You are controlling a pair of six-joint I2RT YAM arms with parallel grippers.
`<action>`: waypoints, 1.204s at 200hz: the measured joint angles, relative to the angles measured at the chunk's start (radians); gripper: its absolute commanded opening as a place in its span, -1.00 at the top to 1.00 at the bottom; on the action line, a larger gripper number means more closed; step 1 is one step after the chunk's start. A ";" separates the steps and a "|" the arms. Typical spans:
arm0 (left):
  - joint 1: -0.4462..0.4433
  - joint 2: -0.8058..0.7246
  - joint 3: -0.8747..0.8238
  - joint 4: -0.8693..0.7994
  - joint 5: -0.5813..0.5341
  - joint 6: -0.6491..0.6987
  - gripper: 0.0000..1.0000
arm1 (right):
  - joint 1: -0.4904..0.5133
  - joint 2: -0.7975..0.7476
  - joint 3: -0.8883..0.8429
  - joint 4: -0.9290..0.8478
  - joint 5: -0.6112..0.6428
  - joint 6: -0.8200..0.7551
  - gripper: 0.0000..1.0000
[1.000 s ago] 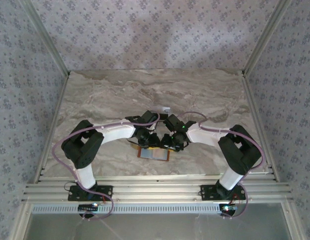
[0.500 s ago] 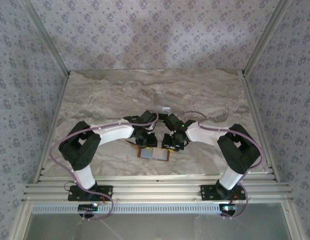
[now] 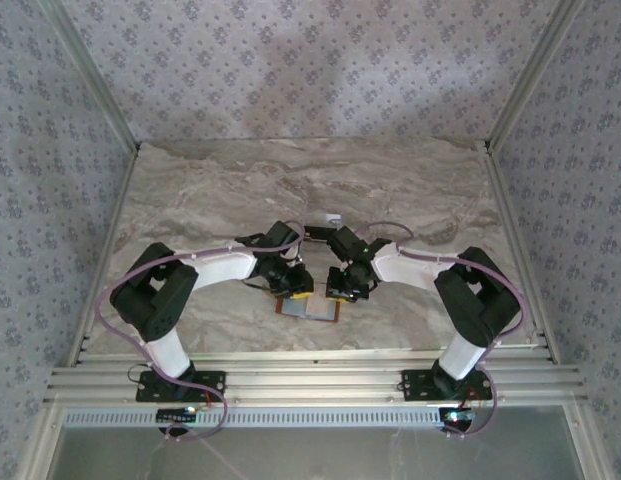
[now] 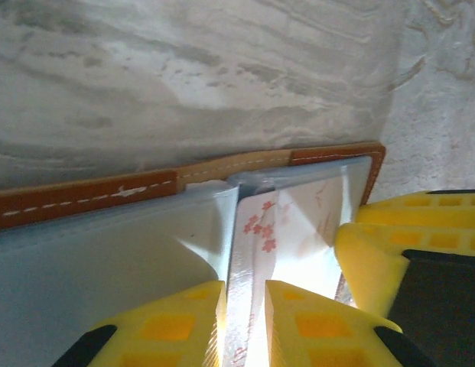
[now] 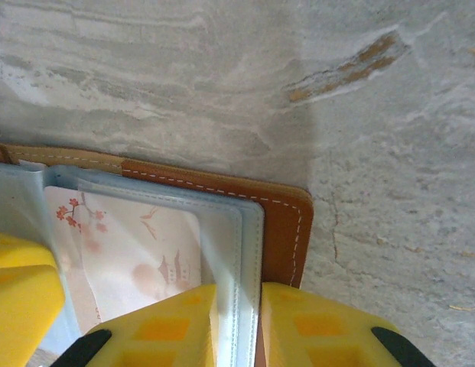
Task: Take the credit cards out of the card holder
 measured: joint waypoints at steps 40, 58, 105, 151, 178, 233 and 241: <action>0.000 -0.002 0.000 0.003 0.016 0.001 0.53 | 0.000 0.000 0.001 0.000 0.000 0.000 0.58; 0.000 -0.002 0.000 0.003 0.021 0.001 0.53 | 0.000 0.001 0.001 0.000 0.000 0.000 0.58; 0.000 0.018 0.000 0.002 0.020 0.002 0.51 | -0.001 0.001 0.002 -0.002 -0.001 0.000 0.59; 0.000 0.019 0.003 -0.011 0.005 0.020 0.48 | -0.002 0.006 0.007 -0.008 -0.002 -0.003 0.59; 0.000 0.020 0.013 -0.032 -0.007 0.030 0.47 | -0.002 0.007 0.008 -0.004 -0.005 -0.004 0.60; -0.006 0.053 0.027 -0.027 0.013 0.038 0.45 | -0.002 0.008 0.008 -0.004 -0.005 -0.004 0.60; -0.006 0.055 0.027 -0.024 0.018 0.038 0.45 | -0.002 0.008 0.008 -0.004 -0.005 -0.004 0.60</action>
